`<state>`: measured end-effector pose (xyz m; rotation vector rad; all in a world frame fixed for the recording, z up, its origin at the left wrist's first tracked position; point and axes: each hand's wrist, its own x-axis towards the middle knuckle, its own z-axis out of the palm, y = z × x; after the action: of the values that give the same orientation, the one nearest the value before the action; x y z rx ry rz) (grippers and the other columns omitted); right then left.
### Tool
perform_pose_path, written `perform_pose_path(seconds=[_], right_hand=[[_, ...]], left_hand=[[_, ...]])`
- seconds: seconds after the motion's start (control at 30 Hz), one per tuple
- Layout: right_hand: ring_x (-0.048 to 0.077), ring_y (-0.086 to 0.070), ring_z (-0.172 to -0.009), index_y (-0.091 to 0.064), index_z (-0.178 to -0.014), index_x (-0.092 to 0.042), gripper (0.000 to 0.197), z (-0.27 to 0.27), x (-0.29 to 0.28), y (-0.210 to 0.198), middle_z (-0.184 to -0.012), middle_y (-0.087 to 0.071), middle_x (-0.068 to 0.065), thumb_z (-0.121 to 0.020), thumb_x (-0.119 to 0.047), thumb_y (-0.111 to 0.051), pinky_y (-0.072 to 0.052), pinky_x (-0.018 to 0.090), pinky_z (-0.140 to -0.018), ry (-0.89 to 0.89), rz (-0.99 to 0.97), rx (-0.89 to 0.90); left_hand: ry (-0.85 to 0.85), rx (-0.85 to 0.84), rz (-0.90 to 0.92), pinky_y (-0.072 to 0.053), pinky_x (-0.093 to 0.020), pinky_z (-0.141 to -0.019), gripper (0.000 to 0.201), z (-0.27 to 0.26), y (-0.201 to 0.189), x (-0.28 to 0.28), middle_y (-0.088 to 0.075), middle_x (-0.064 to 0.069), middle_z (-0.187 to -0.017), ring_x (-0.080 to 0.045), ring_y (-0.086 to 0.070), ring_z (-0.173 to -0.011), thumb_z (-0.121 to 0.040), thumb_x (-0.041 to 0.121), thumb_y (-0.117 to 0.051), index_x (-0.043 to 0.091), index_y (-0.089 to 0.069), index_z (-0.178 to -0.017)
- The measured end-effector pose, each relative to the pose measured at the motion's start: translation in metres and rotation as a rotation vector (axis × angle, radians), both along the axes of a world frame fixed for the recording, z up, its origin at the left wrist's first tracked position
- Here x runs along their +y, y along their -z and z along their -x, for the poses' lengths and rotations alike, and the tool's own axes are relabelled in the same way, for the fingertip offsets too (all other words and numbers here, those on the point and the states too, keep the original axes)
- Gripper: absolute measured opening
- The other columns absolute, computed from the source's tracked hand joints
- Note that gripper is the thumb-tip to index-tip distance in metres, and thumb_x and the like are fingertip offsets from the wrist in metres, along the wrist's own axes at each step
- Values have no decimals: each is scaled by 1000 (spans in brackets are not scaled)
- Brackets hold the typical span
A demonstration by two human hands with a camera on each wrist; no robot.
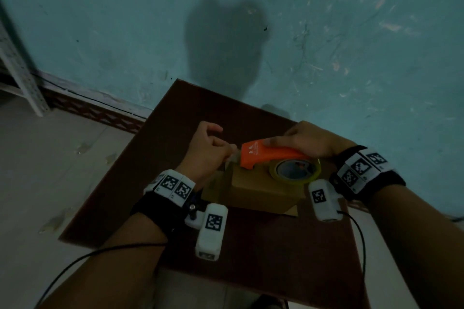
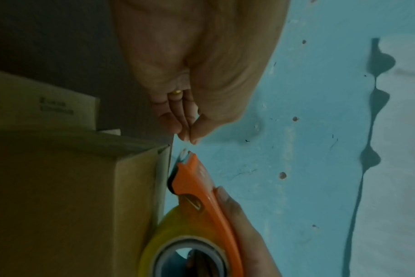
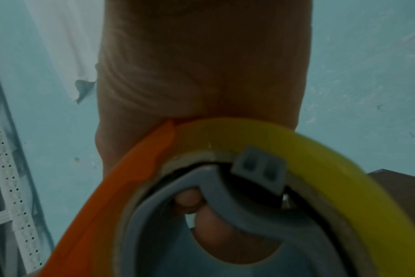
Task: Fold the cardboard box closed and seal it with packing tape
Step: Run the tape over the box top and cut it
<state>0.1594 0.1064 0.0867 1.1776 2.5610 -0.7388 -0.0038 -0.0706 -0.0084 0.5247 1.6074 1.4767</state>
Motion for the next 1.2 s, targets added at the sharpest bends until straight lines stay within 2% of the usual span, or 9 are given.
perform_pose_path(seconds=[0.17,0.3,0.43,0.57,0.8,0.93,1.03,1.13,1.2], right_hand=[[21,-69,-69,-81,-97,-2,74,-4,-7,2,-93,-79,20,-85,-73,-66,-54,32,-70,-27,-34,22],[17,-66,-67,-81,-95,-4,71,-5,-12,2,-90,-78,17,-86,-73,-66,-50,29,-65,-26,-67,7],[15,-67,-66,-80,-88,-12,63,-1,-18,2,-79,-75,4,-86,-73,-65,-47,27,-61,-27,-93,-21],[15,-63,-61,-76,-77,-13,61,3,-20,5,-72,-70,3,-85,-73,-67,-43,27,-60,-20,-115,-30],[16,-58,-56,-72,-71,-14,63,9,-22,9,-64,-64,2,-82,-75,-68,-42,28,-57,-19,-137,-48],[17,-60,-59,-77,-78,-8,68,9,-20,11,-68,-67,4,-81,-75,-69,-44,29,-58,-4,-133,-47],[17,-56,-55,-72,-72,-13,63,8,-20,13,-63,-62,2,-81,-75,-70,-43,30,-57,1,-138,-40],[17,-56,-55,-75,-76,-11,64,8,-22,12,-65,-63,4,-82,-74,-69,-44,30,-58,-1,-127,-39],[17,-57,-56,-76,-79,-9,64,8,-22,12,-66,-64,4,-83,-73,-69,-44,30,-58,0,-123,-30]], left_hand=[[0,-30,-5,-58,-33,-80,69,0,4,-6,-76,-10,-111,-19,-74,-103,-91,4,-79,32,-44,-143],[0,-81,14,-57,-33,-80,75,0,8,-6,-75,-12,-114,-21,-73,-106,-90,1,-78,34,-41,-147],[18,-108,45,-57,-36,-84,77,3,14,-6,-75,-10,-115,-20,-72,-107,-90,-4,-75,34,-40,-147],[5,-122,65,-59,-37,-85,71,1,22,-3,-73,-11,-117,-21,-72,-107,-92,-6,-70,31,-44,-146],[-18,-87,129,-57,-50,-102,57,-6,35,2,-69,-7,-120,-24,-68,-112,-96,4,-69,35,-48,-139],[6,-3,192,-57,-39,-86,49,-18,46,1,-67,-6,-119,-21,-66,-109,-99,2,-65,34,-50,-132],[-1,52,313,-59,-47,-94,35,-27,56,2,-62,-7,-127,-26,-64,-114,-99,3,-61,30,-53,-121],[-195,-39,280,-57,-41,-85,26,-16,51,5,-61,-6,-124,-20,-62,-103,-101,11,-58,22,-57,-124],[-273,-130,195,-57,-41,-85,22,-9,45,8,-64,-7,-118,-17,-62,-96,-104,24,-58,22,-57,-126]])
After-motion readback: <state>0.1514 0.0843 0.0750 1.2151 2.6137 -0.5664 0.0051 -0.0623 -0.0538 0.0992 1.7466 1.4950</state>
